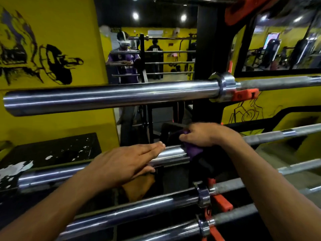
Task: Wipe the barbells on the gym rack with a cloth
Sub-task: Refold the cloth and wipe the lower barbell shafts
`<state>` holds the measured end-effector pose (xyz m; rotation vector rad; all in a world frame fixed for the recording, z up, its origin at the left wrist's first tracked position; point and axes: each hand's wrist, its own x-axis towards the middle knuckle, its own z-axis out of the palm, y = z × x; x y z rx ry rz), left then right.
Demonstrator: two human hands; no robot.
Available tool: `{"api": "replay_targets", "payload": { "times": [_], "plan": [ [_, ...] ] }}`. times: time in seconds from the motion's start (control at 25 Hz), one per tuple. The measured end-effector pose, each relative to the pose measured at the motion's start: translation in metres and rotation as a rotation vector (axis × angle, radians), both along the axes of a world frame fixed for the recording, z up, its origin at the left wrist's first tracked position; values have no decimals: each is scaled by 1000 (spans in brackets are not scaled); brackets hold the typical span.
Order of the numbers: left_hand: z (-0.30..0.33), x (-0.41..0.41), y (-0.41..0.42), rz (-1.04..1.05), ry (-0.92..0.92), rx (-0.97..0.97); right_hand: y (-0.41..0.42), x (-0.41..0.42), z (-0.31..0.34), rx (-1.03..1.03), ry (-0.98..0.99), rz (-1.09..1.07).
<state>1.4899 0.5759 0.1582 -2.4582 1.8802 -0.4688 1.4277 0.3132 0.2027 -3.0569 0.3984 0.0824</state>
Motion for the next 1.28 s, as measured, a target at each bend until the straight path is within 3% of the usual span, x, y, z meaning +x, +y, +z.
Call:
{"api": "replay_targets", "payload": {
  "times": [0.08, 0.16, 0.24, 0.32, 0.4, 0.48, 0.6, 0.68, 0.76, 0.84, 0.92, 1.04, 1.2, 1.28],
  "plan": [
    [1, 5, 1, -3, 18, -28, 0, -11, -12, 0, -153, -77],
    [-1, 10, 2, -5, 95, -25, 12, -36, -43, -53, -557, -118],
    [-2, 13, 2, -39, 113, -3, 33, -63, -80, -10, -833, -54],
    [-5, 13, 2, -74, 87, -39, 42, -76, -99, 25, -897, -32],
    [-6, 11, 2, -69, 98, -41, 38, -69, -81, -46, -788, -47],
    [-5, 10, 2, -31, 62, 16, 30, -47, -39, -127, -475, -109],
    [0, 6, 1, -15, 21, 6, 13, 0, 6, -28, 65, -103],
    [3, 4, -2, -28, 71, 71, 7, 10, 8, 7, 135, -104],
    [3, 3, -3, -16, 113, 110, 7, -3, -10, -48, -79, -150],
    [6, 2, -1, -43, 101, 97, 19, -31, -43, -96, -527, -162],
    [4, 6, 3, -70, 121, 88, 38, -63, -84, -11, -880, -49],
    [6, 8, 5, -104, 118, 65, 66, -94, -139, 412, -1176, -65],
    [17, 9, 14, -194, 175, 99, 117, -99, -165, 1509, -1645, -368],
    [21, 15, 32, -210, 175, 160, 131, -93, -153, 1911, -1679, -652]
  ]
}}
